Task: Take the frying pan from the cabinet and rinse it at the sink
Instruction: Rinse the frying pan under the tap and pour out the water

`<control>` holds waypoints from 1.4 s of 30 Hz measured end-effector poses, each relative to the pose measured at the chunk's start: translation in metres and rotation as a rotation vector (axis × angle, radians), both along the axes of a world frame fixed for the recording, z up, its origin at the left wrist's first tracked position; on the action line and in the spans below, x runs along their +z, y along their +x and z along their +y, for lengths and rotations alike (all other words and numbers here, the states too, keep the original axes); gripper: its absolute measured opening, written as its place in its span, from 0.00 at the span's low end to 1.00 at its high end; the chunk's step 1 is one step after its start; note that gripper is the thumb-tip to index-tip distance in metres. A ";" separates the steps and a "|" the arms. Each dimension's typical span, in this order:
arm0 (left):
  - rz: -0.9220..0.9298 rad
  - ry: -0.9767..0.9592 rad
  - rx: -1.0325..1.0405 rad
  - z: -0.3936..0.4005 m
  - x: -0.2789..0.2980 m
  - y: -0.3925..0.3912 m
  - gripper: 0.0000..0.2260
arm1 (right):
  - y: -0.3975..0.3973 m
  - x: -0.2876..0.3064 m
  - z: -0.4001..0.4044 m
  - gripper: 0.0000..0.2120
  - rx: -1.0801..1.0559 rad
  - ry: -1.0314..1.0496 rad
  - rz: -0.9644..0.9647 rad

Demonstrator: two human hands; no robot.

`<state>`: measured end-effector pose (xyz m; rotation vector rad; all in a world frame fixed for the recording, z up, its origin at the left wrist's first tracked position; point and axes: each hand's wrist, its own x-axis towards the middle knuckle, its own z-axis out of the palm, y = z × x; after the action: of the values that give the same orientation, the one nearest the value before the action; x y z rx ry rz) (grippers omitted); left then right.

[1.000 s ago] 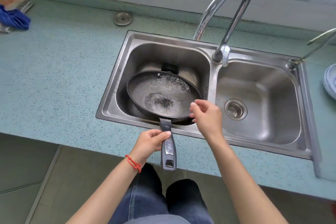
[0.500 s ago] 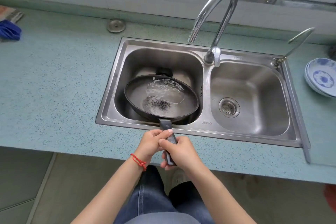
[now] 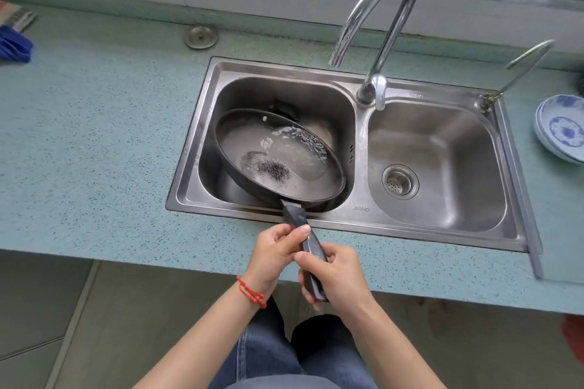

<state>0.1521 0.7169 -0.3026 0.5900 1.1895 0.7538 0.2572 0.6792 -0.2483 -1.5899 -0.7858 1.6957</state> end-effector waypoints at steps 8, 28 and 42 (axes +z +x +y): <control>-0.387 -0.190 0.075 -0.001 0.007 0.008 0.22 | 0.007 0.007 -0.017 0.08 -0.034 0.079 0.176; -0.290 -0.089 0.223 -0.009 0.040 0.015 0.03 | 0.022 0.014 -0.019 0.08 0.121 0.117 0.227; -0.645 -0.108 0.200 -0.012 0.041 0.003 0.24 | 0.012 0.014 -0.027 0.37 0.020 0.163 0.497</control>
<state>0.1550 0.7051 -0.2616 0.1117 0.6857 0.9512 0.2691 0.6522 -0.2343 -0.9908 -0.6621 1.8790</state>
